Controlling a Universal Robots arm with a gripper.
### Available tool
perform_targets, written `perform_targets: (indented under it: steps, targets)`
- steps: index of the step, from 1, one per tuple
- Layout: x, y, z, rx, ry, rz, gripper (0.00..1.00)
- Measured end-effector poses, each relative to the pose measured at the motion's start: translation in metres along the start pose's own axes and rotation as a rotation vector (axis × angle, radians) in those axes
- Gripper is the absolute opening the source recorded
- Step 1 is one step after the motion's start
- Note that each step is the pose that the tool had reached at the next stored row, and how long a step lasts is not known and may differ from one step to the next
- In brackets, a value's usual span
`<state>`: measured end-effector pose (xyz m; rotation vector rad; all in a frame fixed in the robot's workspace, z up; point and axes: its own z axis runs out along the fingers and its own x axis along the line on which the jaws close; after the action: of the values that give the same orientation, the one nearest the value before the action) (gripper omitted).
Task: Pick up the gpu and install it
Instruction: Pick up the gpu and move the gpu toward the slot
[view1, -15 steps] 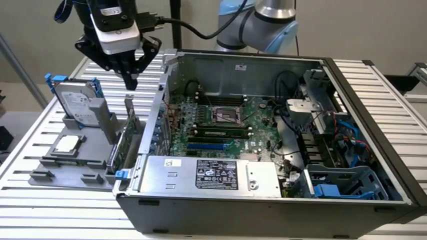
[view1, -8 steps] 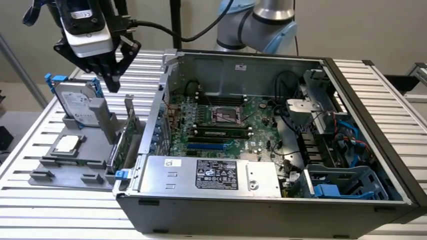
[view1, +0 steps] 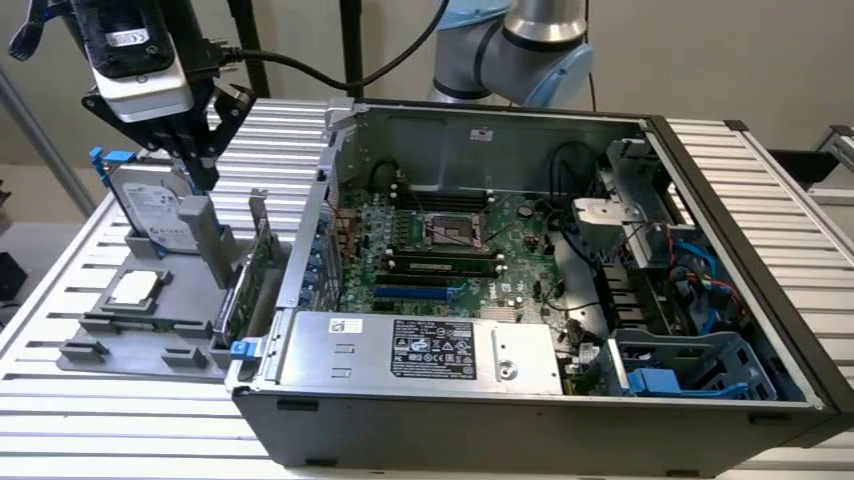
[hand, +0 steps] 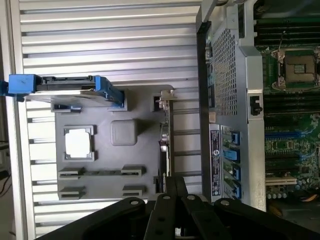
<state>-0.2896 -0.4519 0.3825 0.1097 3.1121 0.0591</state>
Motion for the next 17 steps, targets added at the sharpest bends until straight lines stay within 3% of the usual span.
perform_targets:
  steps: [13,14,17]
  targets:
    - [0.0000,0.0000,-0.0001,0.0001,0.0001,0.000,0.00]
    - [0.0000,0.0000,0.0000,0.0001,0.0001,0.000,1.00]
    - [0.0000,0.0000,0.0000,0.0000,0.0001,0.000,1.00]
